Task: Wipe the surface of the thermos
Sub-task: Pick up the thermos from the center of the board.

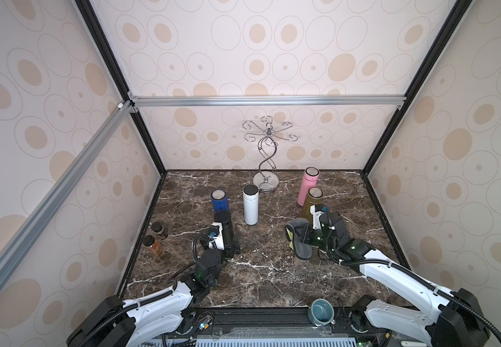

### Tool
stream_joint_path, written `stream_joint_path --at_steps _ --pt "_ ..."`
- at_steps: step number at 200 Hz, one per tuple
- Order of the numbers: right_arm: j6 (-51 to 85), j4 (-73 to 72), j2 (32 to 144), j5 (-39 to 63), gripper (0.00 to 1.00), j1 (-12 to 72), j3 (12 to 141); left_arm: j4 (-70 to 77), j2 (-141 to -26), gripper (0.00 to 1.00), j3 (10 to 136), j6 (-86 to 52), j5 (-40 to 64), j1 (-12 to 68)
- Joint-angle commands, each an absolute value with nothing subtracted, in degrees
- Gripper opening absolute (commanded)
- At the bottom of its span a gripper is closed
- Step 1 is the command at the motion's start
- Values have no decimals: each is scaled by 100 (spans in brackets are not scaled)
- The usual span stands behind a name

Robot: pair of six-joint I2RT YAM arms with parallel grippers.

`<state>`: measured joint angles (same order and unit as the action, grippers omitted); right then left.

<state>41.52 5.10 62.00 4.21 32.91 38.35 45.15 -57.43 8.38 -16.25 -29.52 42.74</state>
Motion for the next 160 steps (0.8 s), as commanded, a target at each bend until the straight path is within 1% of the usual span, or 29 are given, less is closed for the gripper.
stream_joint_path --at_steps 1,66,160 --pt "4122 461 6073 353 0 3235 3938 5437 -6015 100 809 -1363 -3165 4214" --pt "4095 561 5960 308 0 3213 3915 6906 -7152 99 789 -1071 -3338 4197" --pt "4069 625 5893 271 0 3189 3902 7942 -8301 96 1033 -932 -3717 4196"
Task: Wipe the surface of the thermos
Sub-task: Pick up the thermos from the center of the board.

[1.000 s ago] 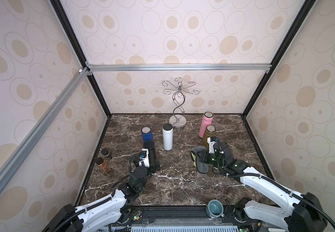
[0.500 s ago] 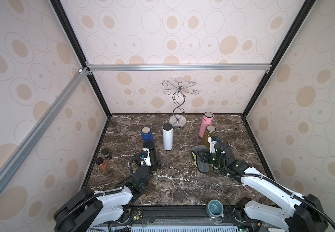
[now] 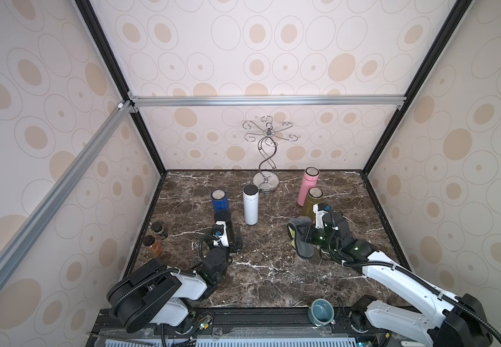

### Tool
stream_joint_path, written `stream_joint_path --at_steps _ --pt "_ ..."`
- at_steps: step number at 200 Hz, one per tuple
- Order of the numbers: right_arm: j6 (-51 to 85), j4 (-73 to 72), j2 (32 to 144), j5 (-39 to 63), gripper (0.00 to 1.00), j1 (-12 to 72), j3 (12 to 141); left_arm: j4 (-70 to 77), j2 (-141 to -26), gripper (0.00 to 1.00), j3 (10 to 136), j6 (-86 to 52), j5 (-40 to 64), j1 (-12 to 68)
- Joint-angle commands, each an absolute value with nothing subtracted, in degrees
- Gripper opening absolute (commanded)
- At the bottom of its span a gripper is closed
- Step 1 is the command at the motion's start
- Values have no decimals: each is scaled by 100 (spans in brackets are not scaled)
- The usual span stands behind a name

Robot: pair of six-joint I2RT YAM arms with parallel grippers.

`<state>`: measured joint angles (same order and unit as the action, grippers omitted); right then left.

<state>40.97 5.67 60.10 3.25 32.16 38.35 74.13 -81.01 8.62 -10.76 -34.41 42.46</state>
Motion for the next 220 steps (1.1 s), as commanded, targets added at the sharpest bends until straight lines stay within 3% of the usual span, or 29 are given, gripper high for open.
stream_joint_path --at_steps 1,60,128,220 --pt "4069 625 5891 272 0 3185 3902 7961 -8312 96 1035 -927 -3726 4194" --pt "4052 689 5827 238 0 3168 3902 8354 -8913 95 1285 -790 -3819 4195" --pt "4061 729 5785 229 0 3156 3877 8551 -9149 87 1336 -699 -3911 4193" --pt "4087 714 5749 246 0 3161 3868 8653 -9158 68 1285 -635 -3922 4184"
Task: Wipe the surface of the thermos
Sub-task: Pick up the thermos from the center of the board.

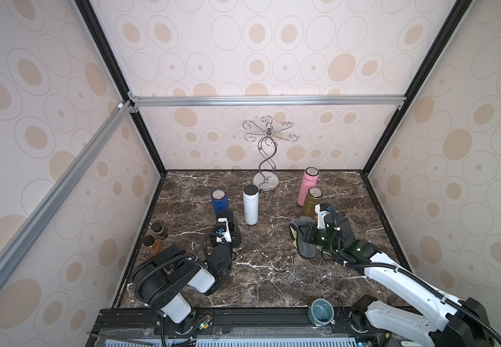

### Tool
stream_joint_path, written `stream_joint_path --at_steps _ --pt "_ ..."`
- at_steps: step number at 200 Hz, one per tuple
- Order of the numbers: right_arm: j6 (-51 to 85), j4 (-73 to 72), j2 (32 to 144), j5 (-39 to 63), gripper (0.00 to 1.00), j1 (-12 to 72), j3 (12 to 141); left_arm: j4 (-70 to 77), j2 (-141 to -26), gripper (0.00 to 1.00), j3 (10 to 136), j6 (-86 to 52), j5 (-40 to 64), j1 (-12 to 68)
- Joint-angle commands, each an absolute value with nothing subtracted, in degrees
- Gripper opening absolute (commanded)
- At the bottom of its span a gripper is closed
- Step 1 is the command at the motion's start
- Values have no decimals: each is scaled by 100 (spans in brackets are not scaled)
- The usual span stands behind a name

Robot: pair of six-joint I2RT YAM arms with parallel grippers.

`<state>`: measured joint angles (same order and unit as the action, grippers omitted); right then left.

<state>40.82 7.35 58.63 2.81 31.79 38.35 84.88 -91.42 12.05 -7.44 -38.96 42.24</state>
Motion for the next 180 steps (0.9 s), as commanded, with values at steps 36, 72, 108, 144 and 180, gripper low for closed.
stream_joint_path --at_steps 36,72,108,144,180 --pt "4096 699 5756 272 0 3159 3850 8646 -9158 58 1266 -623 -3851 4187" --pt "4131 650 5748 325 0 3156 3812 8649 -9107 16 1189 -630 -3758 4189" --pt "4131 569 5784 620 0 3155 3797 8424 -8622 0 971 -758 -3239 4192" --pt "4175 -173 5859 1597 0 3159 3611 7185 -7347 0 796 -1085 -2039 4192" --pt "4342 -1027 6348 2905 0 3175 3709 5992 -6030 0 790 -1187 -578 4179"
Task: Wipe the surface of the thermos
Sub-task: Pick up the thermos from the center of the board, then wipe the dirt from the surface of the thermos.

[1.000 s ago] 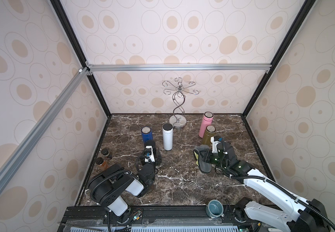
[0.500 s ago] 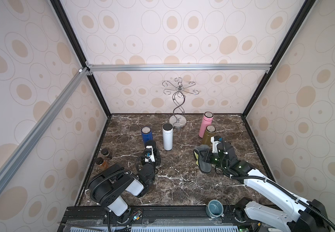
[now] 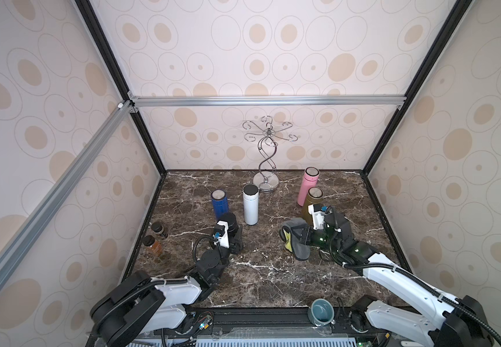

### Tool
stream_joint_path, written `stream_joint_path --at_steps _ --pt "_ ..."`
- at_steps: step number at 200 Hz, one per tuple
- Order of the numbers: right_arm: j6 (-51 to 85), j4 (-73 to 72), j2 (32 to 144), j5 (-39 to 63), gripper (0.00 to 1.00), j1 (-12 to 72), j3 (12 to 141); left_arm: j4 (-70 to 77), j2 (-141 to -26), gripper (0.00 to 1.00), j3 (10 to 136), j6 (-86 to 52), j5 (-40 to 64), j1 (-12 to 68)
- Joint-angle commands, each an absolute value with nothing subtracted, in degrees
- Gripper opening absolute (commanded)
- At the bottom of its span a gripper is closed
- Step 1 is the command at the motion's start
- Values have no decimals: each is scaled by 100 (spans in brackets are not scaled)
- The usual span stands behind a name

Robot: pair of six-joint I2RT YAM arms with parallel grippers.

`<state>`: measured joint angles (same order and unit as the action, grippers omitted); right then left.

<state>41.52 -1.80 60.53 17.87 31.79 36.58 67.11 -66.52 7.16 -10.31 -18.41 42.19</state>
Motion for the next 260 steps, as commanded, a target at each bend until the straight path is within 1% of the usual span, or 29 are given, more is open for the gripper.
stream_joint_path --at_steps 1,31,46,73,92,116,120,136,150,174,192,213,254,260 --pt "4355 -1067 6369 2938 0 3174 3709 5976 -6003 0 795 -1187 -540 4172" --pt "4787 -2100 6767 3715 0 3190 3767 5544 -5589 0 980 -1354 487 4103" --pt "5015 -2492 6925 3742 0 3190 3762 5532 -5509 0 1052 -1500 904 4040" --pt "5411 -3358 7400 4213 0 3184 3994 5723 -5518 0 1199 -1815 1764 3913" --pt "6064 -4580 7804 4571 0 3180 4071 5873 -5564 0 1272 -1984 2174 3885" --pt "6582 -5629 8360 4895 0 3264 4283 6324 -5735 0 1315 -2342 2662 3753" --pt "6655 -5719 8444 4930 0 3296 4323 6439 -5788 0 1314 -2419 2888 3732" --pt "6868 -6242 8721 5108 0 3509 4474 6768 -5995 0 1294 -2611 3008 3660" --pt "6802 -6316 8856 5191 0 3770 4560 6964 -6149 0 1293 -2676 3027 3634" --pt "6190 -5480 8899 5118 0 4205 4585 7126 -6352 0 1370 -2733 3074 3630" --pt "5893 -5114 8893 4952 0 4429 4448 7150 -6440 0 1406 -2675 3032 3622" --pt "5751 -4928 8926 4721 0 4548 4199 7005 -6467 0 1503 -2572 2981 3621" --pt "5707 -5007 8987 4294 0 4562 3583 6784 -6504 0 1512 -2281 2725 3617" --pt "5669 -4951 8962 4208 0 4557 3497 6747 -6500 0 1499 -2217 2486 3620"
